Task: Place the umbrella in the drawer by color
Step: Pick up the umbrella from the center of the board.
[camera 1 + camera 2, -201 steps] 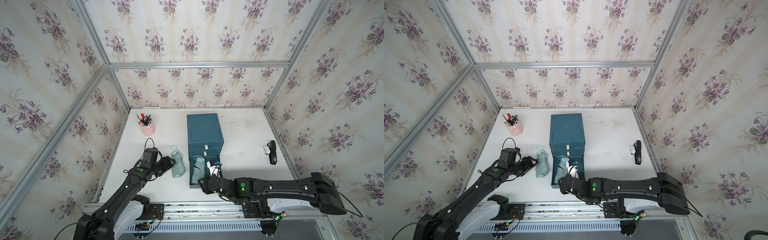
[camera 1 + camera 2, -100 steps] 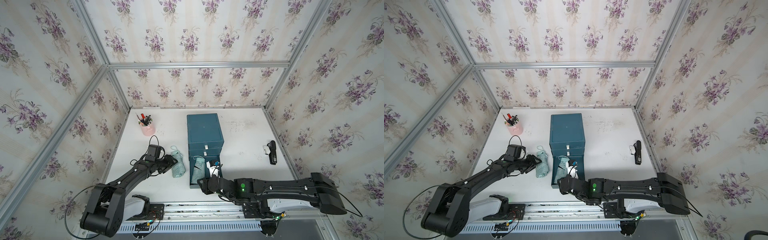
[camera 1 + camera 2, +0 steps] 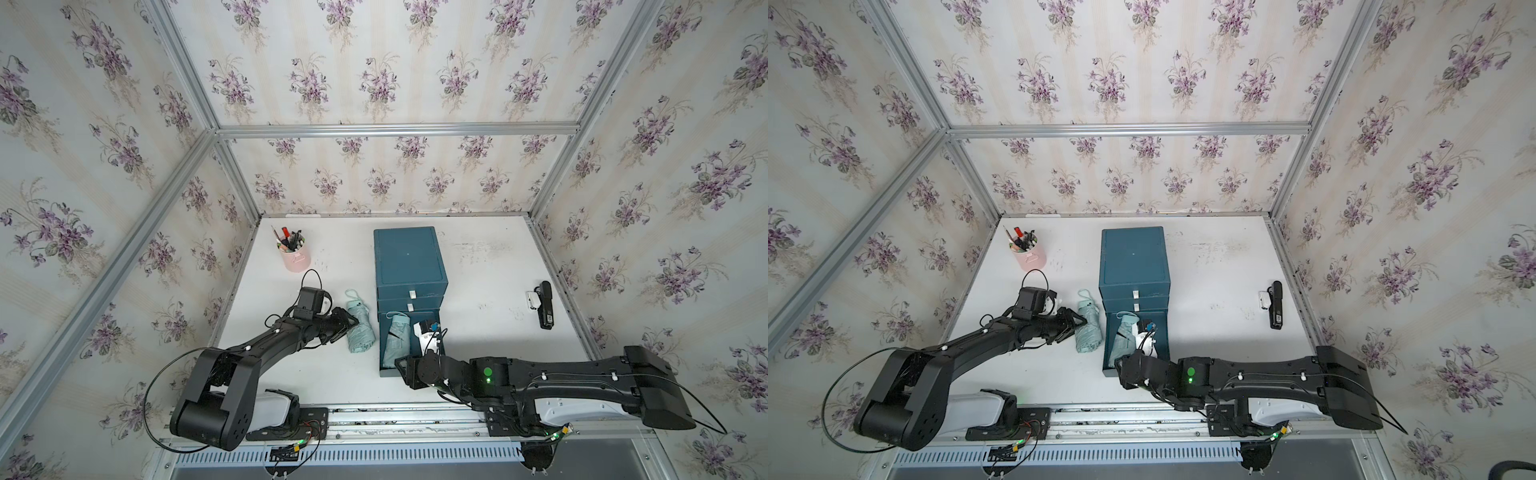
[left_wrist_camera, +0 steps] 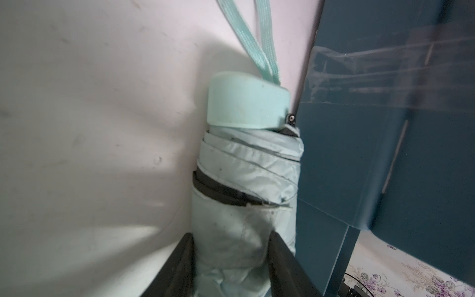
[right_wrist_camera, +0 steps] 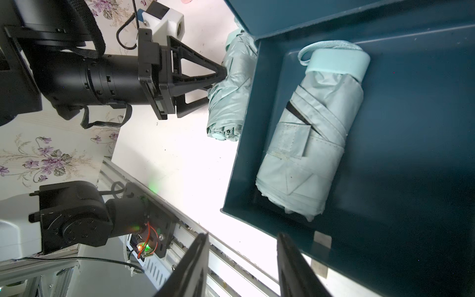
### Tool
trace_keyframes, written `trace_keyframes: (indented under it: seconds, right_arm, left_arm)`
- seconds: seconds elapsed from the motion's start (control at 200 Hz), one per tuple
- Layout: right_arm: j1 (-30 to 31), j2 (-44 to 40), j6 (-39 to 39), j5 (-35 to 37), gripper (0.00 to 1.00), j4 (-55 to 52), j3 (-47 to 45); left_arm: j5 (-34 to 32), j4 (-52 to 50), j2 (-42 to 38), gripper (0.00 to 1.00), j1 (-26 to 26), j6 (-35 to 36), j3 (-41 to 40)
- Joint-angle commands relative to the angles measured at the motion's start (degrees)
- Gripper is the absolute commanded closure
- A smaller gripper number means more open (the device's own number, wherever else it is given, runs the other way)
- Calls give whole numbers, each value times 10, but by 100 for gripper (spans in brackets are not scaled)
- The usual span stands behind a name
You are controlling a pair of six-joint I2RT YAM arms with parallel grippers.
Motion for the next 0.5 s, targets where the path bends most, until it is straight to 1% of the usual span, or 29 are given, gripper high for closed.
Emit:
trace_keyframes:
  seconds: [0.0, 0.045, 0.175, 0.315, 0.495]
  right_arm:
    - [1, -3, -4, 4, 53, 17, 1]
    - [1, -5, -4, 5, 53, 17, 1]
    - [0, -5, -4, 3, 53, 18, 3]
    - [1, -5, -1, 3, 54, 19, 1]
    - [2, -7, -1, 4, 53, 16, 4]
  left_arm:
    - [-17, -25, -11, 59, 0, 11, -3]
    - [-18, -31, -16, 61, 0, 13, 1]
    - [-15, -43, -34, 64, -1, 18, 6]
    - [-15, -58, -57, 74, 0, 22, 10]
    - [-16, -67, -79, 78, 0, 26, 12]
